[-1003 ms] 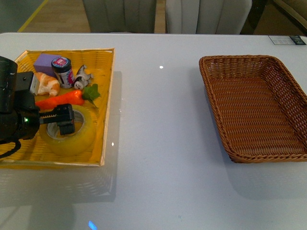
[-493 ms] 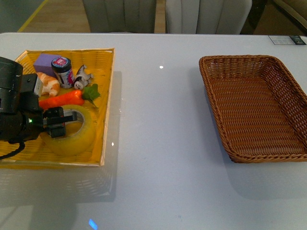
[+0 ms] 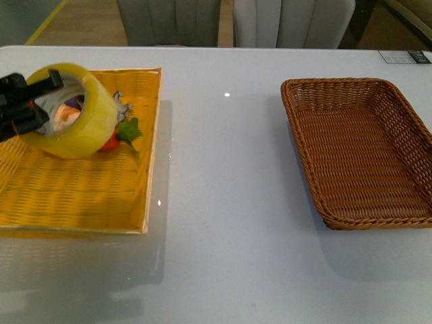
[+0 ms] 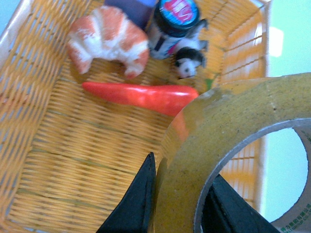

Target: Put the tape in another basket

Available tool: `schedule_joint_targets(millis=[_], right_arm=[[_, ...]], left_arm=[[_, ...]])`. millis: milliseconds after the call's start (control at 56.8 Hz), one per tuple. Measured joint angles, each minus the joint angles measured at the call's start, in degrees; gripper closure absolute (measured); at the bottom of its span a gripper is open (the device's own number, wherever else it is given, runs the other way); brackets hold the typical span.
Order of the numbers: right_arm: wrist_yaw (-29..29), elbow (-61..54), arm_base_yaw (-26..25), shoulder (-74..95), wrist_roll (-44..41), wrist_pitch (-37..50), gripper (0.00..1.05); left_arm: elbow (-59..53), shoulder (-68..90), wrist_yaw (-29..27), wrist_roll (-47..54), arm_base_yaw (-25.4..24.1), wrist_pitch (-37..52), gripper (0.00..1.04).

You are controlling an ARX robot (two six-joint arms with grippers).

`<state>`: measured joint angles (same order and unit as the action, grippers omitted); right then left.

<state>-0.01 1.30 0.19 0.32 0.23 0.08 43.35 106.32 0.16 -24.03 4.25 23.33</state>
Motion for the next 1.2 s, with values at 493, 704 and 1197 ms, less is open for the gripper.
schedule_joint_targets(millis=[493, 704, 1197], right_arm=[[0.00, 0.00, 0.00, 0.00, 0.00, 0.00, 0.09], [0.00, 0.00, 0.00, 0.00, 0.00, 0.00, 0.09], [-8.11, 17.18, 9.33, 50.45, 25.86, 16.31, 0.09]], left_arm=[[9.25, -8.70, -1.75, -10.10, 25.40, -9.03, 0.89], [11.63, -8.31, -1.33, -13.00, 30.51, -9.51, 0.89], [14.45, -6.43, -0.57, -13.55, 31.91, -12.02, 0.89]])
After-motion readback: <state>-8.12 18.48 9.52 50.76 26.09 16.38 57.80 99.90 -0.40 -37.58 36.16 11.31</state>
